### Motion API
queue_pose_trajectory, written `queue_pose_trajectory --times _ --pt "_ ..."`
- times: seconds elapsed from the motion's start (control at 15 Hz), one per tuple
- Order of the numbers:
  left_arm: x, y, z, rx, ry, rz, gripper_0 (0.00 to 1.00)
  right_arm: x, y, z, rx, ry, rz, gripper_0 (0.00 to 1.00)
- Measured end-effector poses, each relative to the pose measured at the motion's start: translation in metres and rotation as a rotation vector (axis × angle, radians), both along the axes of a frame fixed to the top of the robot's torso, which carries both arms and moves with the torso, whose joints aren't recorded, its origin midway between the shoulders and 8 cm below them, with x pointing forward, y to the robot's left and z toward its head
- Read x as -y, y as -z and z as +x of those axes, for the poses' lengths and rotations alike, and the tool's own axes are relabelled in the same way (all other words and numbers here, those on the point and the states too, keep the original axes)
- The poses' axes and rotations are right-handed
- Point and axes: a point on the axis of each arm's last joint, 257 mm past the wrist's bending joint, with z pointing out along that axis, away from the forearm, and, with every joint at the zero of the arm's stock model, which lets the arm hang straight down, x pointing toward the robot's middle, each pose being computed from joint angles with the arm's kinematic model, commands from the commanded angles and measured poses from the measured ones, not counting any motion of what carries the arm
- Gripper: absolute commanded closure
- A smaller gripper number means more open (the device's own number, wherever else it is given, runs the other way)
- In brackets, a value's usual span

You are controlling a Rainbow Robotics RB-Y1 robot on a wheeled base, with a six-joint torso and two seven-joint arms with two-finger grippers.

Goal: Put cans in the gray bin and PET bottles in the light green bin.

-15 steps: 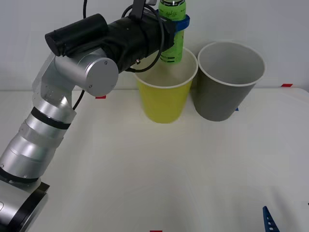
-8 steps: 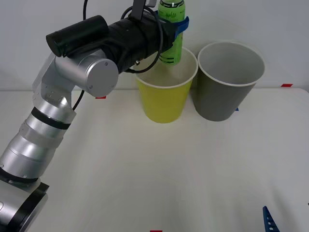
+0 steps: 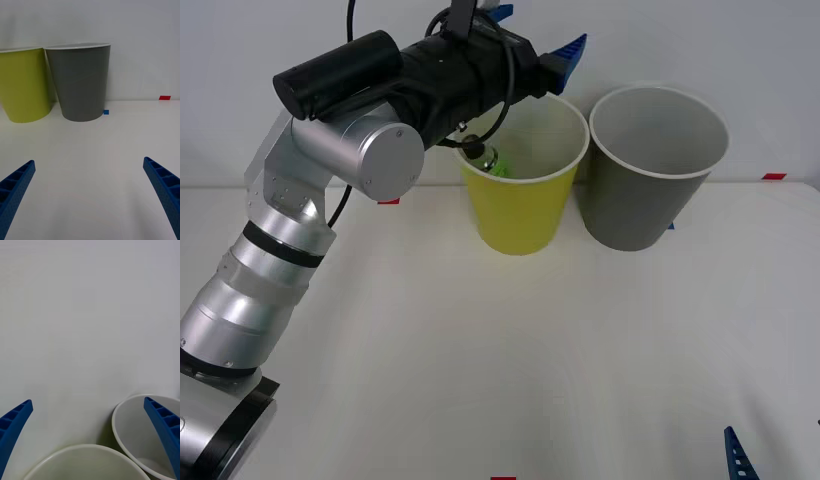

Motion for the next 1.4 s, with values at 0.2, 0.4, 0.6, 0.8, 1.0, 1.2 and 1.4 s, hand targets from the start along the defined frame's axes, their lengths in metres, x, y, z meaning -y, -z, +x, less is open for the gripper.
queue_pose_trajectory --times 0.2,0.4,0.6,0.8,1.0,1.2,1.4 --pt "-0.001 -0.002 0.000 0.008 -0.003 0.000 0.00 0.000 0.000 0.000 0.000 0.000 0.000 0.00" --pt "-0.001 -0.002 0.000 0.008 -0.004 -0.003 0.00 0.000 0.000 0.000 0.000 0.000 0.000 0.00" --pt "-0.003 -0.012 -0.007 0.027 0.009 -0.001 0.00 0.000 0.000 0.000 0.000 0.000 0.000 0.00" --pt "-0.014 -0.015 -0.022 0.029 0.021 0.082 0.00 0.000 0.000 0.000 0.000 0.000 0.000 0.00" --pt "-0.026 -0.001 -0.045 0.021 0.033 0.083 0.00 0.000 0.000 0.000 0.000 0.000 0.000 0.00" --pt "-0.057 0.026 -0.074 -0.005 0.013 0.055 0.00 0.000 0.000 0.000 0.000 0.000 0.000 0.00" --pt "-0.082 0.046 -0.105 -0.018 -0.011 0.050 0.00 0.000 0.000 0.000 0.000 0.000 0.000 0.00"
